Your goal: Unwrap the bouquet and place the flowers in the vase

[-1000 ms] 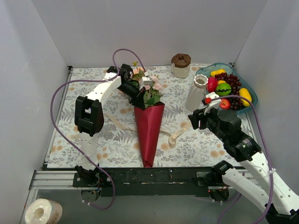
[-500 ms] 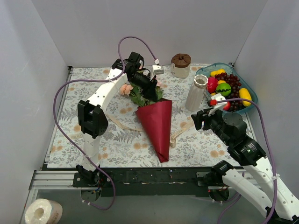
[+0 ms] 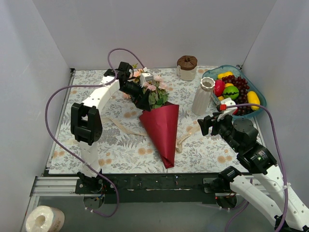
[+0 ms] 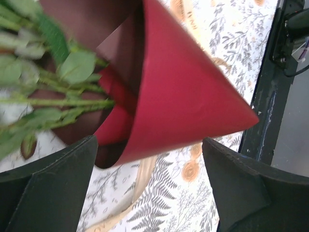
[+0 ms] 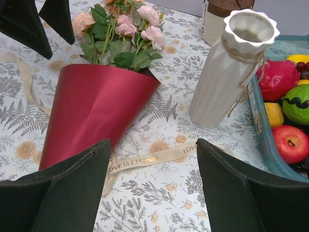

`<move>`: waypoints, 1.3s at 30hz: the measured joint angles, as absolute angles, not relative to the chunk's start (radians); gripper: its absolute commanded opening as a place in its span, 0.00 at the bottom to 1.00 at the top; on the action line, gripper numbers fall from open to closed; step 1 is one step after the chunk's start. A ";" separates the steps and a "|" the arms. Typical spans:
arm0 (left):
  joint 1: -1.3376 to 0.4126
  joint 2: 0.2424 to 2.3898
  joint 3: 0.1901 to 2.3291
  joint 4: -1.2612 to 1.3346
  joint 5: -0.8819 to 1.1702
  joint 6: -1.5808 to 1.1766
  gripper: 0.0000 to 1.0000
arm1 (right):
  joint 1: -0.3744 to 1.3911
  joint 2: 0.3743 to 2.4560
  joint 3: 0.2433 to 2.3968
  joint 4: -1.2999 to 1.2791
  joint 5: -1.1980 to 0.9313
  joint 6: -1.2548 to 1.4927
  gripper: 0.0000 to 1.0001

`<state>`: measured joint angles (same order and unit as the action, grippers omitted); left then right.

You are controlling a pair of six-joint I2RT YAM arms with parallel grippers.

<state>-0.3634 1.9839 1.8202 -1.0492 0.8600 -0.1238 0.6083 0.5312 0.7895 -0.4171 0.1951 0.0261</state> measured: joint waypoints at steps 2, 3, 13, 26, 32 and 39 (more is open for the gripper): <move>-0.305 2.008 1.806 -1.071 0.881 -0.093 0.93 | 0.608 0.531 0.789 -0.417 0.189 0.026 0.80; -0.276 2.024 1.806 -1.079 0.896 -0.075 0.93 | 0.608 0.531 0.789 -0.418 0.186 0.026 0.79; -0.207 2.053 1.618 -1.052 1.001 0.012 0.91 | 0.608 0.533 0.789 -0.418 0.155 0.027 0.79; -0.226 2.053 1.570 -0.988 1.072 0.040 0.64 | 0.608 0.558 0.789 -0.416 0.120 0.030 0.75; -0.239 2.073 1.590 -1.058 1.078 0.098 0.34 | 0.608 0.560 0.789 -0.415 0.120 0.033 0.73; -0.260 2.116 1.647 -1.143 1.077 0.155 0.01 | 0.608 0.583 0.789 -0.408 0.119 0.046 0.71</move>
